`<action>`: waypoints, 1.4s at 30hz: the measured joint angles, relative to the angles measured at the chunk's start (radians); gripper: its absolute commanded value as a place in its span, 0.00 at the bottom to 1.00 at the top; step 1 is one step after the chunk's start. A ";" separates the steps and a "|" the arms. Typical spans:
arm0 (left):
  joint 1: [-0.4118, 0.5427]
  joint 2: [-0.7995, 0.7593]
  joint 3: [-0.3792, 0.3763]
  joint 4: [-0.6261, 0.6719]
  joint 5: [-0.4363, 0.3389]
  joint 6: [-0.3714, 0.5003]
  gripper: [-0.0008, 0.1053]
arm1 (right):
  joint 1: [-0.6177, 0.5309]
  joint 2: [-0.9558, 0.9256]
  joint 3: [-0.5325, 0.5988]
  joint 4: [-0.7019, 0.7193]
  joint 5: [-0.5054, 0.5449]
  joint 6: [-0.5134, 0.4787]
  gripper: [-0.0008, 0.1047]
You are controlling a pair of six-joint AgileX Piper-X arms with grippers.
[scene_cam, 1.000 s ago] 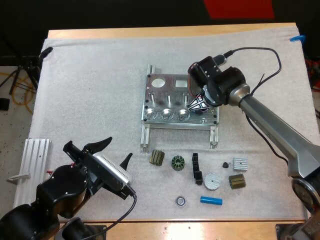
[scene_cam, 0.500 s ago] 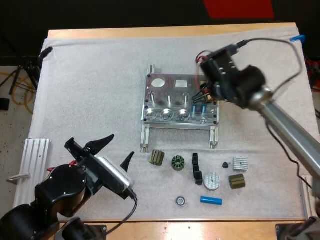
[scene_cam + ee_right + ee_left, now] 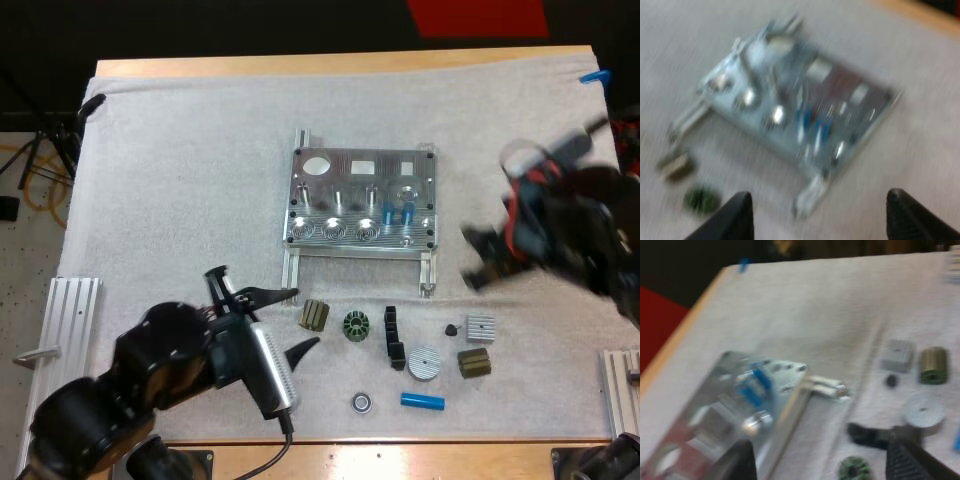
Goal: Load cells from left to right
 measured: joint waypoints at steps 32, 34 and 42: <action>-0.330 0.645 0.000 -0.031 0.208 0.139 0.63 | 0.000 -0.735 0.501 0.303 -0.417 -0.274 0.35; -0.330 0.680 0.000 -0.047 0.208 0.139 0.63 | 0.000 -0.735 0.506 0.303 -0.395 -0.286 0.35; -0.330 0.819 0.000 -0.160 0.193 0.139 0.62 | 0.000 -0.735 0.510 0.303 -0.278 -0.291 0.35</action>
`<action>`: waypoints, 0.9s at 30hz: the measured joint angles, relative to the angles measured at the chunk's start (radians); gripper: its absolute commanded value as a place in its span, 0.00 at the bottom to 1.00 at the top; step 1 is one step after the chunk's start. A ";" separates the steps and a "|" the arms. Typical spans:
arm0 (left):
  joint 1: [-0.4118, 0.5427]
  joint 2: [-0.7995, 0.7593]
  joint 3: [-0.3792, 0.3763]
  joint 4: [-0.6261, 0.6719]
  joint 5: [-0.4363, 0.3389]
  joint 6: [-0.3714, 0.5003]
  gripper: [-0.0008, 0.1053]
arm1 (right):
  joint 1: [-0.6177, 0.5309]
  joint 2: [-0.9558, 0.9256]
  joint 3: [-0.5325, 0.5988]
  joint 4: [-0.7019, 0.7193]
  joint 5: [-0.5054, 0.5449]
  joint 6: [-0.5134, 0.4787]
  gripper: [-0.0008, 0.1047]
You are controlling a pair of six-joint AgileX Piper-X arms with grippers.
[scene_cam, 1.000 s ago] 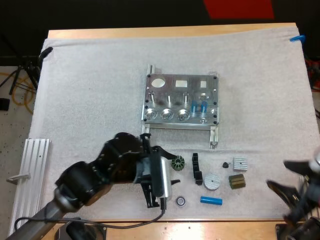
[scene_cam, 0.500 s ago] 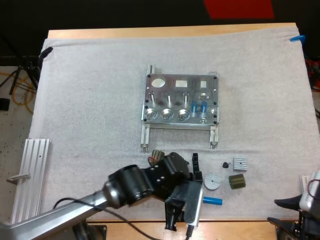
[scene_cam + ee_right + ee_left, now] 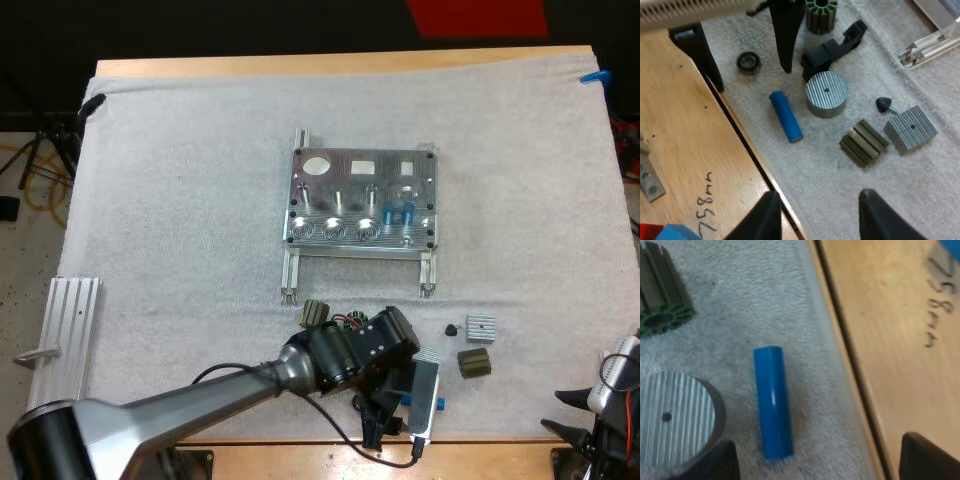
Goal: Load cells from left to right
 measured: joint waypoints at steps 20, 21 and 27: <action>0.000 0.172 0.000 -0.108 -0.090 -0.103 0.46 | 0.000 0.000 0.000 0.000 0.004 0.000 0.35; 0.000 0.172 0.000 -0.113 -0.090 -0.104 0.46 | 0.000 0.000 0.000 0.000 0.004 0.000 0.35; -0.008 0.207 -0.002 -0.123 -0.092 -0.112 0.46 | 0.000 0.000 0.000 0.000 0.004 0.000 0.35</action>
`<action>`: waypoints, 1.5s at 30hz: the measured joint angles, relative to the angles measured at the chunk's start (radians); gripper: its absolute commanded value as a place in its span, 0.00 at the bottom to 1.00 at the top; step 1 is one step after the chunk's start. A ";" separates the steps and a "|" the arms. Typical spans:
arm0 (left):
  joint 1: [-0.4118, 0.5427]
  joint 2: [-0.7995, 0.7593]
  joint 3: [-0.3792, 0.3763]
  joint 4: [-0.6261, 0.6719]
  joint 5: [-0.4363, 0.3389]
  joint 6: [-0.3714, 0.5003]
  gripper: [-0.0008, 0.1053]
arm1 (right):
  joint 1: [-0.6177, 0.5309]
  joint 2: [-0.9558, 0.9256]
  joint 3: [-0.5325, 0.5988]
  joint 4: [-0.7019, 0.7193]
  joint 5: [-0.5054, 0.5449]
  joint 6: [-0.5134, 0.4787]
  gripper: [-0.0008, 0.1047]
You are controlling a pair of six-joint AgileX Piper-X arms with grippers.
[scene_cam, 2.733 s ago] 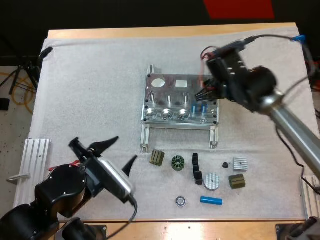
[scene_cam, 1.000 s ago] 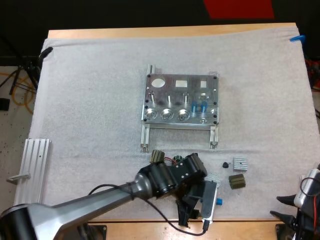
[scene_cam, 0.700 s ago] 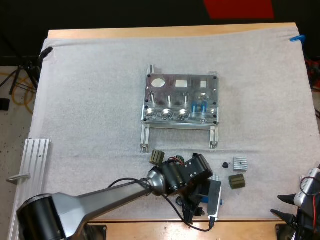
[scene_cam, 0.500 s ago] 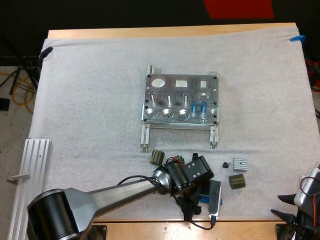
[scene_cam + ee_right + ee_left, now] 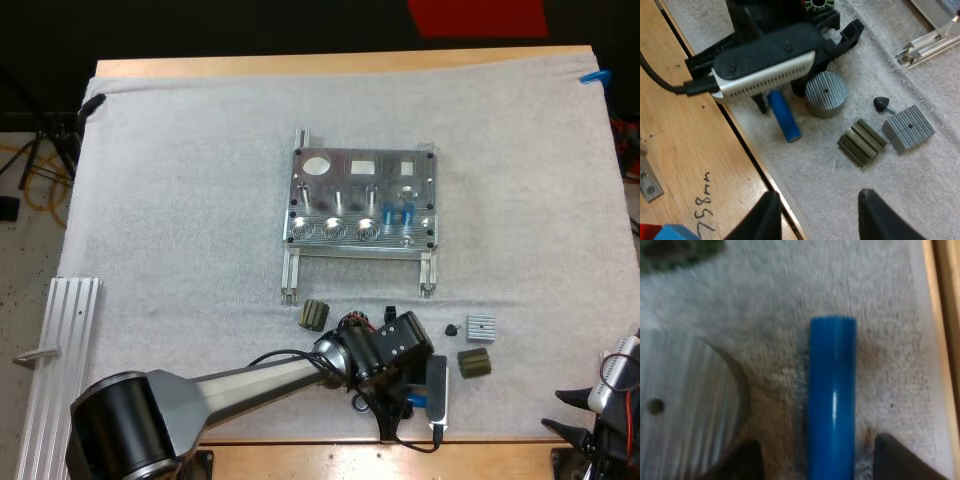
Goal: Load cells from left to right
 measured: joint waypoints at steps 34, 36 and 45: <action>0.102 -0.495 -0.046 0.168 -0.245 0.027 0.01 | 0.000 0.180 0.000 -0.275 -0.083 0.579 0.47; 0.120 -0.558 -0.045 0.171 -0.247 0.037 0.01 | 0.000 0.227 0.000 -0.336 -0.139 0.613 0.46; 0.127 -0.652 -0.045 0.222 -0.247 0.052 0.01 | 0.000 0.457 0.000 -0.650 -0.424 0.730 0.46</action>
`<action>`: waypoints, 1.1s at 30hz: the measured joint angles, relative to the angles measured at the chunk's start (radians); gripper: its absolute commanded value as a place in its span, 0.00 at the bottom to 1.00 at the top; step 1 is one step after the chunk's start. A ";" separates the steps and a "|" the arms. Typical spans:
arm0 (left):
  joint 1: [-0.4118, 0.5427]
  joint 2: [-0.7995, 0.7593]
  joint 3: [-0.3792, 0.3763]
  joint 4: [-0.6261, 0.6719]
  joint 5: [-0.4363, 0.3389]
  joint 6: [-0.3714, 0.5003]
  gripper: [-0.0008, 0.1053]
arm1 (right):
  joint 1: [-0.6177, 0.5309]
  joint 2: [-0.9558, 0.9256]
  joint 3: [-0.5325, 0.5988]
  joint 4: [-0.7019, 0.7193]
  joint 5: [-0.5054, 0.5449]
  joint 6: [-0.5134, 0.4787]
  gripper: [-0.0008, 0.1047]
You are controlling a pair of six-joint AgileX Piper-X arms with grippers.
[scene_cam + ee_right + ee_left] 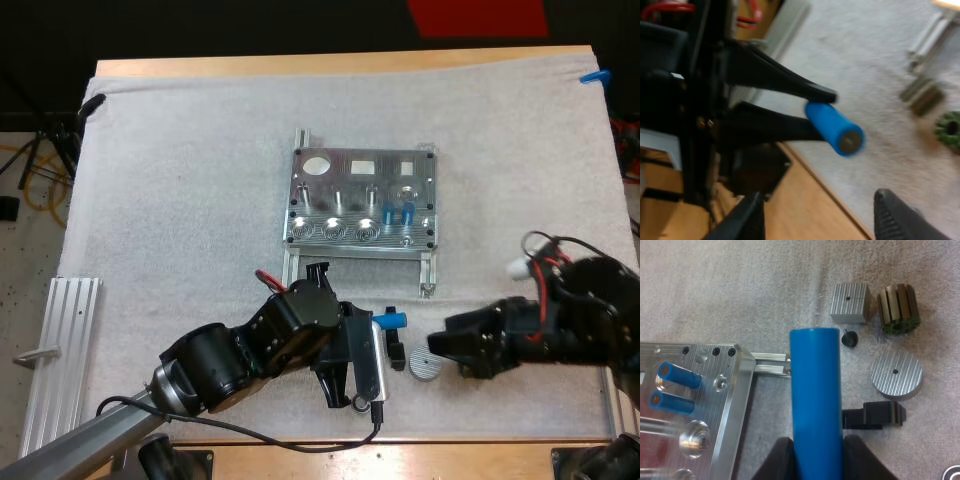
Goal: Load cells from left to right
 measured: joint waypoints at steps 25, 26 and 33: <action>0.005 0.000 0.004 0.022 -0.043 0.000 0.01 | -0.006 0.287 0.000 -0.226 -0.243 0.052 0.42; 0.005 0.000 0.004 0.022 -0.043 0.000 0.01 | -0.006 0.287 0.000 -0.226 -0.239 0.052 0.42; 0.005 0.000 0.004 0.031 -0.078 0.000 0.01 | -0.006 0.287 0.000 -0.234 -0.204 0.027 0.42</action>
